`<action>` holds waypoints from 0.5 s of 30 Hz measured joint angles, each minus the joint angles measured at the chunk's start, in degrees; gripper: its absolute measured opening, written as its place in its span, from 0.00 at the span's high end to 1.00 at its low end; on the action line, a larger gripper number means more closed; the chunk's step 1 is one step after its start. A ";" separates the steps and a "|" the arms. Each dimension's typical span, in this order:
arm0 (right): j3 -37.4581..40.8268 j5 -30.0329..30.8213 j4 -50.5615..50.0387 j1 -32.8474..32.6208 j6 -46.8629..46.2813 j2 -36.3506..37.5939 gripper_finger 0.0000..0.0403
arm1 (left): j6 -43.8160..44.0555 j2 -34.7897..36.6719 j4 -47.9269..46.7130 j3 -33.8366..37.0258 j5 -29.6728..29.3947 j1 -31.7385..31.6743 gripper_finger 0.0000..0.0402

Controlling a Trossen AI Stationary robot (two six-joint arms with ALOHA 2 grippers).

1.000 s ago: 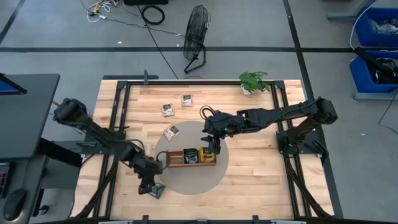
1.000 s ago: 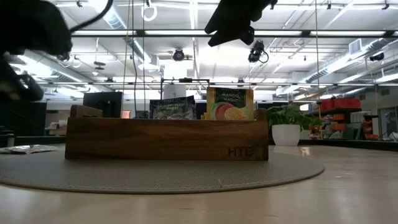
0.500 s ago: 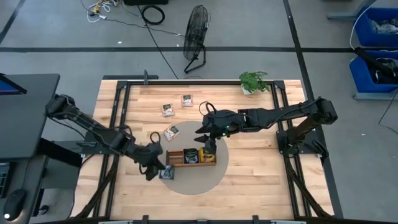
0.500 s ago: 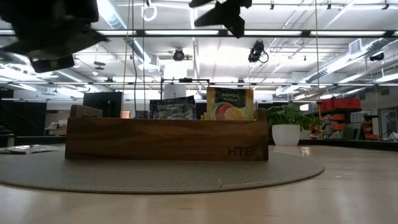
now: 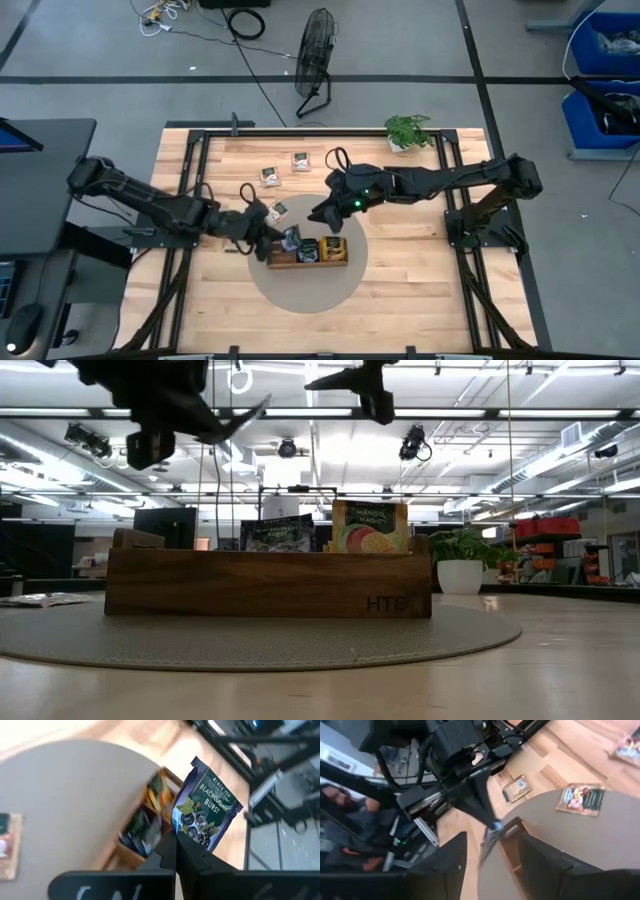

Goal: Pick & Place Tea
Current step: Put the violet tea bag into the middle section of the wooden organizer

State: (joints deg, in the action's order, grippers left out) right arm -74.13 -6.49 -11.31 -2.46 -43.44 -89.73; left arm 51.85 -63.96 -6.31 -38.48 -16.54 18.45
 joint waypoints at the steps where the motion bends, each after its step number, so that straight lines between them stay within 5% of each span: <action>1: 0.00 -0.86 -0.04 0.43 -0.99 0.00 0.55 | 0.00 0.00 -0.02 0.00 -0.04 -0.80 1.00; 15: 0.00 -3.10 -0.31 3.53 -9.37 0.00 0.55 | 3.89 0.00 10.20 0.00 -0.30 -10.02 1.00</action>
State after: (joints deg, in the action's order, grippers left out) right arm -74.13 -9.58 -11.62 1.07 -52.82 -89.73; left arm 55.75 -63.96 3.89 -38.48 -16.84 8.42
